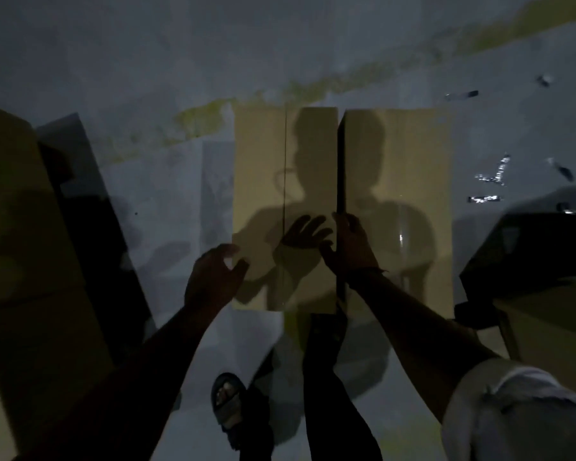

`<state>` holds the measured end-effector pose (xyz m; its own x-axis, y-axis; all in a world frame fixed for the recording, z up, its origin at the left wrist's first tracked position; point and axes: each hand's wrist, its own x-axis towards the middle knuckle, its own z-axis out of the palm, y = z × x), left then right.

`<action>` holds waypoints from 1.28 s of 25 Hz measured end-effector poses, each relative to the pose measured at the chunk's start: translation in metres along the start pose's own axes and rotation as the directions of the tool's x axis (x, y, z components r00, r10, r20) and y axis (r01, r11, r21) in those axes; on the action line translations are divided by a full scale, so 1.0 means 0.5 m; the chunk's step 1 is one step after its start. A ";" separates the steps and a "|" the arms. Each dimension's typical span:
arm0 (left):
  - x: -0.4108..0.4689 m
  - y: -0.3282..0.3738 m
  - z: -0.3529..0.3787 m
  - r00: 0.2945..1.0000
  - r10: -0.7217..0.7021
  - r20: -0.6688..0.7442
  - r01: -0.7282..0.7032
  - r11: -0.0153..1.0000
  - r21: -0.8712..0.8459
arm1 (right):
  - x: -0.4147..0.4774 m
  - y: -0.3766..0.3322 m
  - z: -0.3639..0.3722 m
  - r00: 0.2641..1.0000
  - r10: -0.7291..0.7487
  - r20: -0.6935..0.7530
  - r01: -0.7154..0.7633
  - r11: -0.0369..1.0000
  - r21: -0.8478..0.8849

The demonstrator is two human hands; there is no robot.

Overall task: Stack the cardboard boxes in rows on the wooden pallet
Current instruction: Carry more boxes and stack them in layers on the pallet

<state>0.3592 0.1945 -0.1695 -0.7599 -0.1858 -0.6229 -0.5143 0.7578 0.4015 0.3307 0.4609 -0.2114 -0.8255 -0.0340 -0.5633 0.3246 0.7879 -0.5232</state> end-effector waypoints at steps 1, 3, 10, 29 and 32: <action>0.037 0.008 0.017 1.000 0.015 -0.002 -0.015 0.999 0.032 | 0.030 0.008 0.017 1.000 -0.009 -0.004 0.009 1.000 0.003; 0.092 0.021 0.053 0.999 0.017 0.034 -0.020 0.994 0.111 | 0.071 0.025 0.050 0.999 -0.038 -0.017 0.037 0.999 -0.017; 0.206 -0.014 0.143 0.991 -0.005 0.134 0.021 0.993 -0.118 | 0.148 0.071 0.138 0.990 -0.142 -0.015 0.140 0.986 -0.093; -0.702 0.032 -0.295 0.902 -0.171 -0.395 0.090 0.972 -0.217 | -0.492 -0.471 -0.202 0.806 -0.590 0.043 0.562 0.743 -0.363; -0.882 0.002 -0.328 0.834 -0.198 -0.515 0.029 0.948 -0.318 | -0.638 -0.539 -0.201 0.723 -0.689 0.036 0.645 0.656 -0.391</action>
<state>0.6285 0.1747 0.2157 -0.7366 -0.6271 -0.2533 -0.6357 0.5140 0.5760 0.4600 0.3213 0.1735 -0.8042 -0.5902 -0.0700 -0.5002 0.7358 -0.4566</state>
